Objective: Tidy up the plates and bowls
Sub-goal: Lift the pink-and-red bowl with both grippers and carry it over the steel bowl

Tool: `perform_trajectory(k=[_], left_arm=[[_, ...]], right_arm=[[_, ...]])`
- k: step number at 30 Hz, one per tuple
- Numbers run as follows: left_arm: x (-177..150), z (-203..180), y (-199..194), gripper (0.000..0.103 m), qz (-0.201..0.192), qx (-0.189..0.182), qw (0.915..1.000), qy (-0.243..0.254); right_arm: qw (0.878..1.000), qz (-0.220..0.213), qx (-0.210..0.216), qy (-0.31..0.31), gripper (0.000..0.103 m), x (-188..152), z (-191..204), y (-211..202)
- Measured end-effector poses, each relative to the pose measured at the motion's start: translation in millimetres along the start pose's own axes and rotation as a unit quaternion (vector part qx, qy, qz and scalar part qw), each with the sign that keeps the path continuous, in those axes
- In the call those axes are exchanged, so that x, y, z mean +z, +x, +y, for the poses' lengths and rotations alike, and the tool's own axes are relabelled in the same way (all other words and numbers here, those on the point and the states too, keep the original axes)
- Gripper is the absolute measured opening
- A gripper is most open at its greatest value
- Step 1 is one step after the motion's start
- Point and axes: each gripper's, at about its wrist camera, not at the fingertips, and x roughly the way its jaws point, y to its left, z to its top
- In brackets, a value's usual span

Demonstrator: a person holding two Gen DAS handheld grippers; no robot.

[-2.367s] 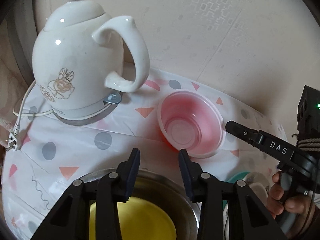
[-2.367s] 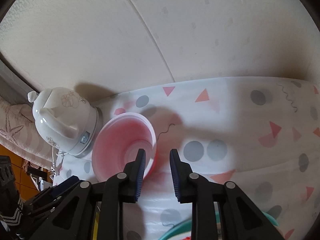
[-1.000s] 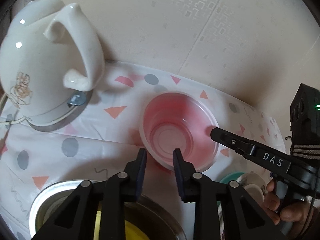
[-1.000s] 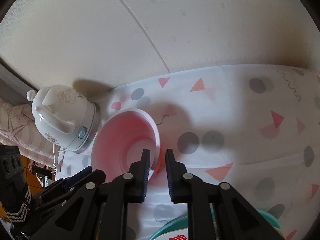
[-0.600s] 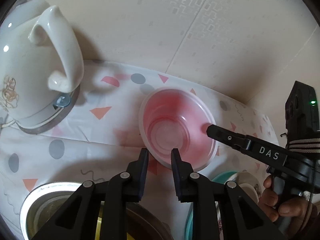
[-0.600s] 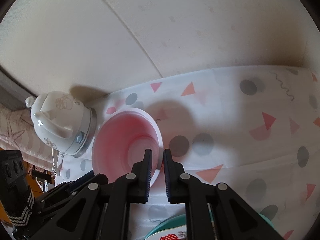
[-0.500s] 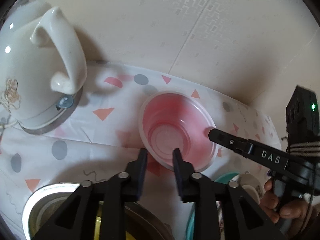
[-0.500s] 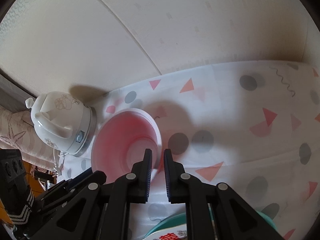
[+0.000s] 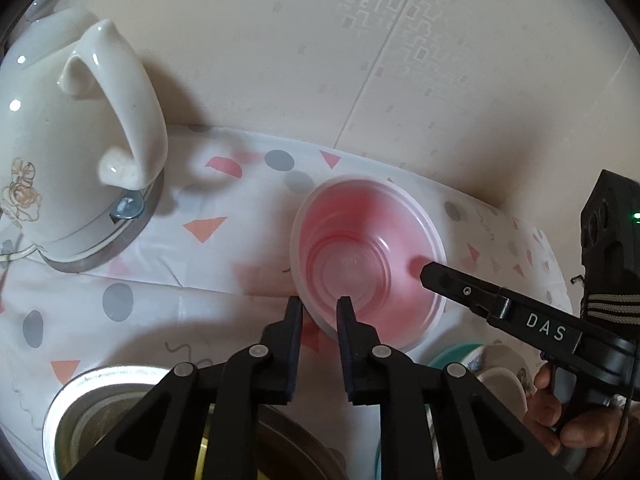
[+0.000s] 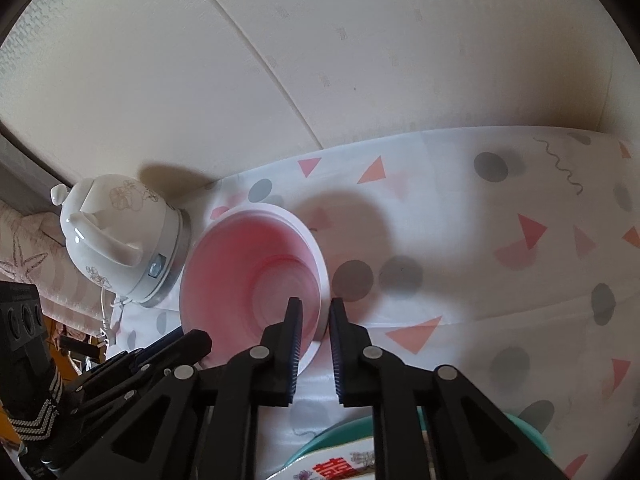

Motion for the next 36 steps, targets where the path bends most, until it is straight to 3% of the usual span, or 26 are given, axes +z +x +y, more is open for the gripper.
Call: perform_trajectory(k=[8,24,36], left_arm=[[-9,-7,-20,0.017,-0.011,-0.002,0.9999,0.001],[-43,-19,-96,0.017,-0.086,0.023,0.9957,0.027],[-75,3,-130,0.017,-0.104,0.034,0.994,-0.003]], right_arm=[[1.0,0.001,0.016,0.007,0.014,-7,1,-16],[0.999,-0.015,0.04,-0.03,0.014,-35,34,-53],[0.996,-0.003,0.059,-0.071,0.014,-59,67,-60]])
